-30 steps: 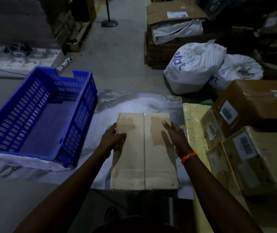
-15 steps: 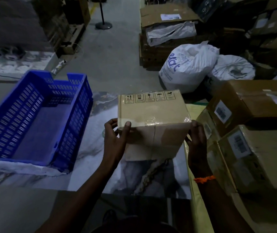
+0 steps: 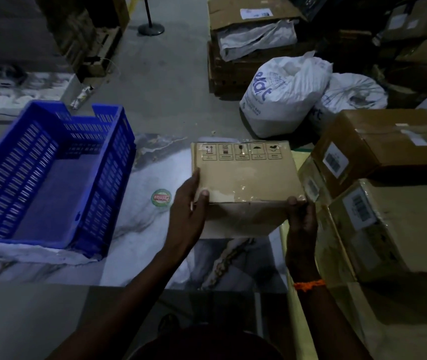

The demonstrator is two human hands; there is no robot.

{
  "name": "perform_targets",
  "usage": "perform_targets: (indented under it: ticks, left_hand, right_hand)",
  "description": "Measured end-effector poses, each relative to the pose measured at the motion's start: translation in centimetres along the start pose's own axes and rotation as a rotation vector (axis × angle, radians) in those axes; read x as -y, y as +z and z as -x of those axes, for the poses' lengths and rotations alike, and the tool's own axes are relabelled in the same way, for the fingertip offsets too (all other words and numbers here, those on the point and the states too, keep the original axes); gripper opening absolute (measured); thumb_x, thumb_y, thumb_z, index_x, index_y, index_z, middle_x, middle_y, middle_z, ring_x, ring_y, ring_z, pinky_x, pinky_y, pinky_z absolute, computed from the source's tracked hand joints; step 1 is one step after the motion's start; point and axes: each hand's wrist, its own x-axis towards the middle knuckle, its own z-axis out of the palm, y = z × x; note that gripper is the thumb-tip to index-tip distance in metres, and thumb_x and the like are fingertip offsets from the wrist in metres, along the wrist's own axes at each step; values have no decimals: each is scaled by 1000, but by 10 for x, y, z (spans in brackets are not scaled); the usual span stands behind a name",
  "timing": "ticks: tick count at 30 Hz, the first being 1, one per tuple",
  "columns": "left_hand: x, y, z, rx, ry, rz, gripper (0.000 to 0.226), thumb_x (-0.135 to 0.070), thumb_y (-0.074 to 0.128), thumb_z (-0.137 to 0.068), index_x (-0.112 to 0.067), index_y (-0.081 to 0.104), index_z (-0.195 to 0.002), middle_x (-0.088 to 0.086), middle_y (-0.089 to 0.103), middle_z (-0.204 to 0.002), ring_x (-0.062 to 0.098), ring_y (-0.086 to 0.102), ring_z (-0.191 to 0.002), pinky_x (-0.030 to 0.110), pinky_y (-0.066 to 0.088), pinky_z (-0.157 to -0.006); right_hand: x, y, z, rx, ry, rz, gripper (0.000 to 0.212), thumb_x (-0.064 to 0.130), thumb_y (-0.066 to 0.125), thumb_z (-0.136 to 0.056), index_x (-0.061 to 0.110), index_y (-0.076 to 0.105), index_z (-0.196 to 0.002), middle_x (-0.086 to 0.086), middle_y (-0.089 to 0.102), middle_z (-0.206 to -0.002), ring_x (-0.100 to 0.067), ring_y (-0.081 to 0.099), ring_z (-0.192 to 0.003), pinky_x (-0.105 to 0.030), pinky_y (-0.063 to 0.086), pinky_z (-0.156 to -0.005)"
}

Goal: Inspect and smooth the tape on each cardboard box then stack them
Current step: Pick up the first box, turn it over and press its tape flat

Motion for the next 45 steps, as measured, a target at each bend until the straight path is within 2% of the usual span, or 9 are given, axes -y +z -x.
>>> perform_targets:
  ticks: [3,5,10,15,22,28,31,35,45]
  left_hand:
    - [1,8,2,57,9,-43,54,-53,41,-102,-39,42,-153,-2,43,-157,13,44,-139,49,50,-106]
    - [2,0,4,54,23,-70,46,-49,42,-104,-43,46,-150,2,34,-163,13,38,-144,49,47,-111]
    - [8,-45,-1,29,134,-371,47,-40,35,-99,-39,51,-144,5,27,-167,26,20,-155,54,21,-123]
    - [-18,-64,-9,73,127,-290,59,-47,42,-102,-17,47,-152,4,39,-161,16,34,-150,42,30,-123]
    - [-13,-87,-12,-52,-172,-188,84,-80,31,-92,-24,38,-155,2,44,-157,16,47,-133,41,41,-107]
    - [3,-114,-8,-109,-281,-12,68,-74,37,-97,-21,59,-134,8,61,-134,23,59,-117,48,47,-105]
    - [0,-122,-6,-124,-386,76,56,-88,39,-84,-43,61,-109,1,60,-129,24,57,-117,54,44,-107]
    - [10,-122,9,-31,-577,219,62,-84,51,-75,-41,57,-119,1,55,-136,26,53,-125,59,45,-107]
    - [35,-80,39,53,-530,278,26,-47,48,-103,-47,47,-129,-24,58,-116,2,58,-106,29,51,-79]
  right_hand:
    - [15,-8,-5,-76,-12,-7,48,79,51,-87,48,64,-121,35,67,-107,4,62,-111,-20,49,-94]
    - [23,-7,-6,-27,-30,-27,26,51,41,-107,58,66,-112,40,67,-108,10,62,-109,-19,51,-91]
    - [32,14,-3,224,-142,27,35,33,45,-110,27,65,-137,15,69,-133,-7,62,-126,-25,54,-96]
    - [41,63,8,320,-290,148,30,22,62,-101,13,73,-128,3,71,-130,-4,63,-124,-29,51,-106]
    - [12,74,-11,273,-120,360,58,52,82,-83,20,68,-129,7,66,-127,-10,61,-120,-40,53,-103]
    - [1,52,-25,515,390,75,24,33,68,-98,25,64,-120,8,72,-119,-9,69,-104,-22,55,-74]
    - [-6,56,-24,481,342,50,30,32,72,-95,22,68,-124,0,74,-120,-14,71,-108,-35,60,-90]
    - [-9,51,-18,405,227,124,44,37,78,-90,23,66,-130,6,74,-117,-12,68,-111,-37,57,-98]
    - [-16,15,-6,347,141,275,54,42,77,-89,27,58,-138,15,68,-117,0,63,-108,-24,54,-88]
